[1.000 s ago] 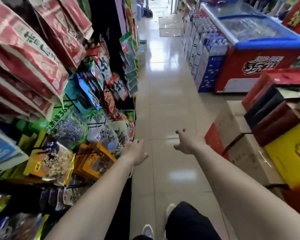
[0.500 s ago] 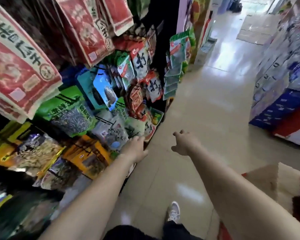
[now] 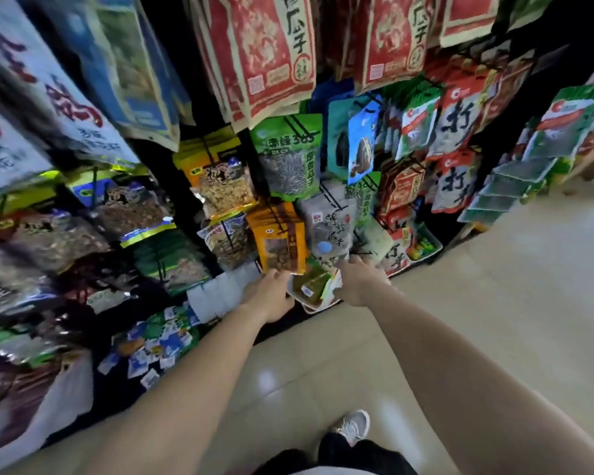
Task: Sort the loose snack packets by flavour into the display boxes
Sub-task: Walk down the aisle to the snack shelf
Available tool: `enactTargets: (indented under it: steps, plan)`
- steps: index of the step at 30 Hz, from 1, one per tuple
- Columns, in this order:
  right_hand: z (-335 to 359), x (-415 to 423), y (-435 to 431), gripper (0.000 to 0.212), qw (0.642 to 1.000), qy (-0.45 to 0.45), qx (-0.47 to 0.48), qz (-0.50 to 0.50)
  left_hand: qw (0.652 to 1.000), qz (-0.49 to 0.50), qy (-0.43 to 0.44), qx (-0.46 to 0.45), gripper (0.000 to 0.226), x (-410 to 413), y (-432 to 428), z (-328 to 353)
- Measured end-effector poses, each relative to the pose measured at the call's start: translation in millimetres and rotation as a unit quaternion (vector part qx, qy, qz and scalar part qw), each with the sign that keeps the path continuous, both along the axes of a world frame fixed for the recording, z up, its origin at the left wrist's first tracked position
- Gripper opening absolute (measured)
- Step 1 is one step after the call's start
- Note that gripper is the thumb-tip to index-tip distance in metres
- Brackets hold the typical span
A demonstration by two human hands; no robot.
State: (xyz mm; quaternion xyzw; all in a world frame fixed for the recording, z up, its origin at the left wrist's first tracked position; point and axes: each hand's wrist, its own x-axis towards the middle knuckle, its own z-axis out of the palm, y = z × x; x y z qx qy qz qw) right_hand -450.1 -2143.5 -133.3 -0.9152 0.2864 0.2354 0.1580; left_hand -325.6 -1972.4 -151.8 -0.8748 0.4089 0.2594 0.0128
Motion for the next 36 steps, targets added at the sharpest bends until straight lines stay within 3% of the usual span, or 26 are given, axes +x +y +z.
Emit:
enactTargets:
  steps: [11,23,30,36]
  plan:
    - [-4,45,155,0.066,0.984,-0.004,0.005,0.178,0.983,0.181,-0.002,0.025,0.064,-17,194,-8]
    - [-8,97,236,0.065,0.942,-0.001,-0.009,0.336,0.934,0.357,-0.014,-0.010,0.062,-20,289,-10]
    - [-35,114,274,0.059,0.939,0.013,0.001,0.343,0.930,0.368,0.007,-0.010,0.065,1,317,-33]
    - [-108,160,326,0.066,0.948,0.013,0.013,0.317,0.938,0.345,0.013,-0.016,0.063,60,357,-105]
